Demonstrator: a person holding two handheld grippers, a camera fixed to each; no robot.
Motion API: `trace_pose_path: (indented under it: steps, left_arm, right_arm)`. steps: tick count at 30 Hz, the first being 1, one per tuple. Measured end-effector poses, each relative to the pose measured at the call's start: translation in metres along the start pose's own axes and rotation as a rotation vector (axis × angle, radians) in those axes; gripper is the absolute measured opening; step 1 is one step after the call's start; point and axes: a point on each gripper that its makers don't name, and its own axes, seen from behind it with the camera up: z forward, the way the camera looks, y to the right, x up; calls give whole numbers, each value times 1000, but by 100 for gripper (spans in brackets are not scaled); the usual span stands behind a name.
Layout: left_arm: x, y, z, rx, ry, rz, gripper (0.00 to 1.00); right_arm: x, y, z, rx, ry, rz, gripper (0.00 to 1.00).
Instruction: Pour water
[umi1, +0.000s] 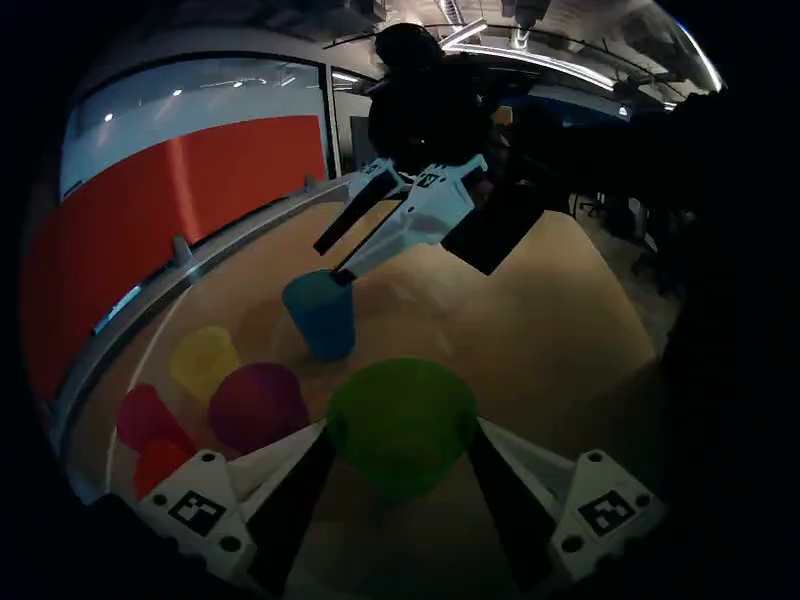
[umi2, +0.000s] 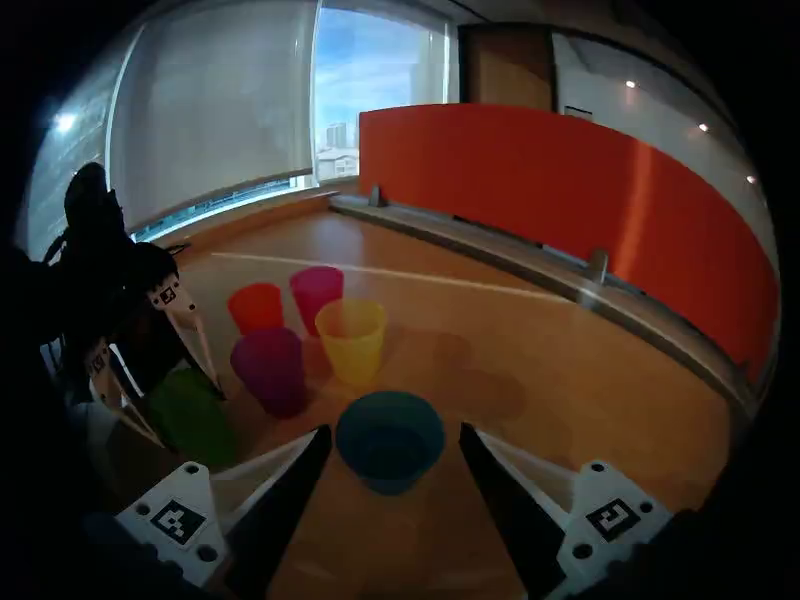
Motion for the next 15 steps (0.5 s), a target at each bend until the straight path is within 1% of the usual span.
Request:
trace_pose_path:
  steps: [6,15]
  left_arm:
    - [7,-6,-11,17,6,11,86]
    - [7,-11,-23,37,7,10,86]
  right_arm:
    - [-9,0,8,-5,-20,-1,99]
    - [-19,-1,21,-4,-43,1,100]
